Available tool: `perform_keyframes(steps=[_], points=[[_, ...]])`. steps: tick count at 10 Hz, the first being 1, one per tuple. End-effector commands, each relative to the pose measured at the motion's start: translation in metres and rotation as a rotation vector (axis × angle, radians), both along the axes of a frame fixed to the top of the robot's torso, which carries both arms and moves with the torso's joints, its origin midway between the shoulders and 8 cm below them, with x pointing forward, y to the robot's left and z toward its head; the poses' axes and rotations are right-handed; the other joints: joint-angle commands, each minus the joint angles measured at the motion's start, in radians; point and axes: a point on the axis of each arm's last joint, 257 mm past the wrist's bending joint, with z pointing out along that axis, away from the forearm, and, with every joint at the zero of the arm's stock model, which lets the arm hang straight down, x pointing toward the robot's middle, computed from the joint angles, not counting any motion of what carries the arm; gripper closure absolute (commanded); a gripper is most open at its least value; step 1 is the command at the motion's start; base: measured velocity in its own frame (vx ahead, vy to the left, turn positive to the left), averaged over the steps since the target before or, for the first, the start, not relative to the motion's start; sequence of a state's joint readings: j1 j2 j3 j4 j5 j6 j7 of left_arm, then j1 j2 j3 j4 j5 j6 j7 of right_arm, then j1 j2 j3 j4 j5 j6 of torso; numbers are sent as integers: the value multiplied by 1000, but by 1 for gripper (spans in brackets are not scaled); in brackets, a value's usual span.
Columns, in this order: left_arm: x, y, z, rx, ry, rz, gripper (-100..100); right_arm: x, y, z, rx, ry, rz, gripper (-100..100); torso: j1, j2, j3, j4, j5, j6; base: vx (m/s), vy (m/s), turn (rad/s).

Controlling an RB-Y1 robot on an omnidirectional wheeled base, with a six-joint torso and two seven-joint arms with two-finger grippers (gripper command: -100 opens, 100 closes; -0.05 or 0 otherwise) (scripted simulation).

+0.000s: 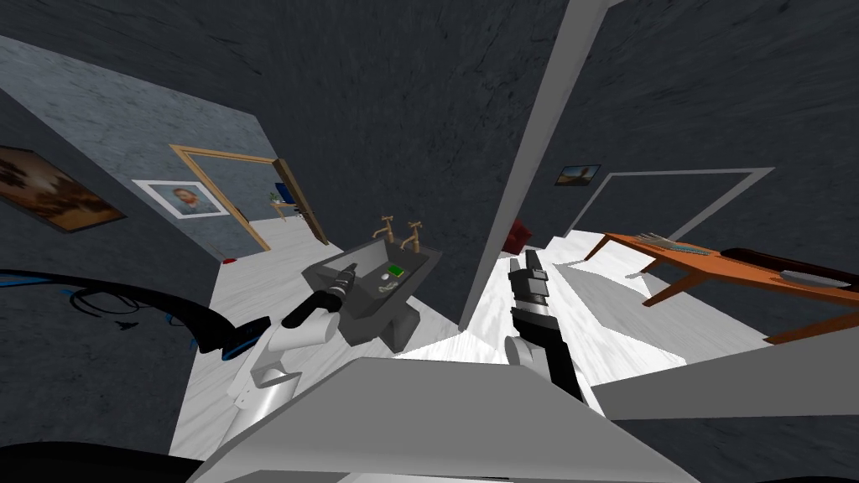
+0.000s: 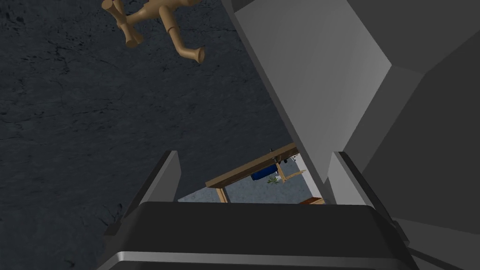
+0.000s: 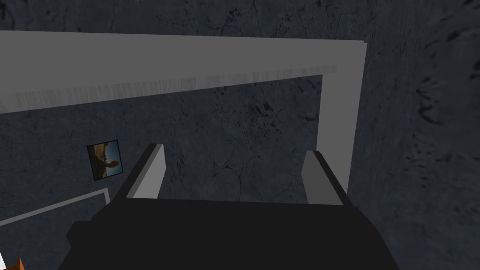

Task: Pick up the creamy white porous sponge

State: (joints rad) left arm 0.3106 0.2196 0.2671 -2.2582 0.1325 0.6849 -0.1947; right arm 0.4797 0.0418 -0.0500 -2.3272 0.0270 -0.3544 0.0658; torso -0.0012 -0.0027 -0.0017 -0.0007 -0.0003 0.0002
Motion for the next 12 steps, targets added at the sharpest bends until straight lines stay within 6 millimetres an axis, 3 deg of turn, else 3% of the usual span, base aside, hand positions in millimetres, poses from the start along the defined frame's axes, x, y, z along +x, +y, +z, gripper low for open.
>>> perform_keyframes(steps=[1,10,12], points=[[-3,4,-9,-7,43,10,-100,0,0,0,0,0,0,0,0,0,0,0,0,0,50,-25,29],[-29,12,-64,-62,266,44,-100,0,0,0,0,0,0,0,0,-1,-1,0,0,0,51,-31,16],[-43,12,-86,-85,350,51,-100,0,0,0,0,0,0,0,-1,-1,-1,0,0,0,70,-45,18]])
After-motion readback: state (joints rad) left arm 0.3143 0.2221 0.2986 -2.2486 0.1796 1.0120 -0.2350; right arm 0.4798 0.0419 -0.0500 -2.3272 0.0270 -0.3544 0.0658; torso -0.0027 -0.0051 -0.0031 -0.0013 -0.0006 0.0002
